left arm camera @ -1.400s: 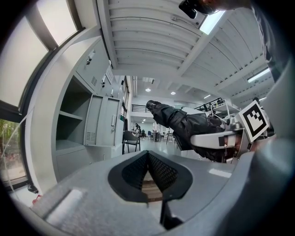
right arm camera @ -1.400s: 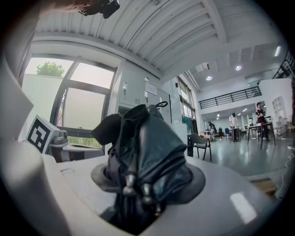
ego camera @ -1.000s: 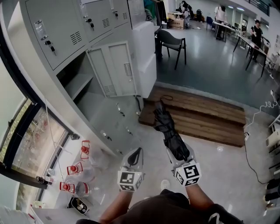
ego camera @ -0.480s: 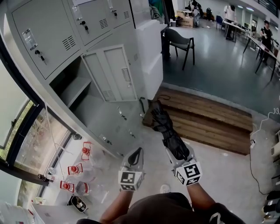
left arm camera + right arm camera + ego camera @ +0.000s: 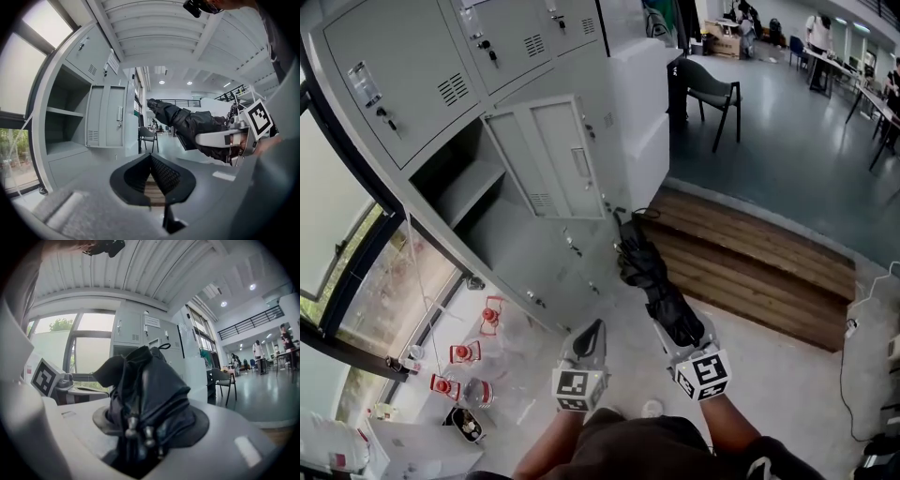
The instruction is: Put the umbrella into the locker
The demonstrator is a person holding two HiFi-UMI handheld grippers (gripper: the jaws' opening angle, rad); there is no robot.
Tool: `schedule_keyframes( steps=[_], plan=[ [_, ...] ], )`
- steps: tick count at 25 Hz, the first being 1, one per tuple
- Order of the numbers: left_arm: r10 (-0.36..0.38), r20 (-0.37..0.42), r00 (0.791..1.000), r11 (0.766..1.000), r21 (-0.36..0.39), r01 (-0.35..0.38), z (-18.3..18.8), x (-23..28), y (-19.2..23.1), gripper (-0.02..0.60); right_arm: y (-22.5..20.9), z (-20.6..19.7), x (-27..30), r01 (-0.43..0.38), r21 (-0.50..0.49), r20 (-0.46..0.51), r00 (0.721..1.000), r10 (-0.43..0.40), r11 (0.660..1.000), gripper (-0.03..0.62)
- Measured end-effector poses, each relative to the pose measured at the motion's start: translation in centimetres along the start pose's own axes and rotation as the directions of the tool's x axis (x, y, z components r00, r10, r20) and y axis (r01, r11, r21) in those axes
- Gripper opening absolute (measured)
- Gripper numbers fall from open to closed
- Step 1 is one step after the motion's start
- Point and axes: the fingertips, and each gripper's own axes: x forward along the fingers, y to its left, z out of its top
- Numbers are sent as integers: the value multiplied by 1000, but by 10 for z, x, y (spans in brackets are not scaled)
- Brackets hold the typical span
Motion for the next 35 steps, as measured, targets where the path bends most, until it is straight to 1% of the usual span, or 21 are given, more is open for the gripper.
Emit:
schedule_keyframes(
  steps=[5,10,13,16,24,29,35],
  plan=[
    [44,5,999,999,-3,-44,-5,8,25,5,8,-5,33,-63,25,-19,998,64,998,227],
    [87,1,996,996,-19,-87,-2,13,58,5,24,-5,68,-118,12,-39,992,118,993,227],
    [114,15,993,993,-19,-114,-1,17,83,5,33,-4,93,-143,9,-38,989,143,990,227],
    [146,12,989,989,-30,-145,-2,17,109,5,44,-3,119,-171,5,-42,984,171,985,227],
    [218,20,976,976,-36,-217,1,18,181,5,79,-8,186,-234,8,-77,969,234,972,229],
    [235,23,972,971,-56,-233,-3,21,219,5,102,-12,222,-267,-7,-102,959,265,964,229],
    [230,22,973,972,-61,-228,-4,23,251,5,122,-16,251,-269,-13,-120,957,265,963,229]
  ],
)
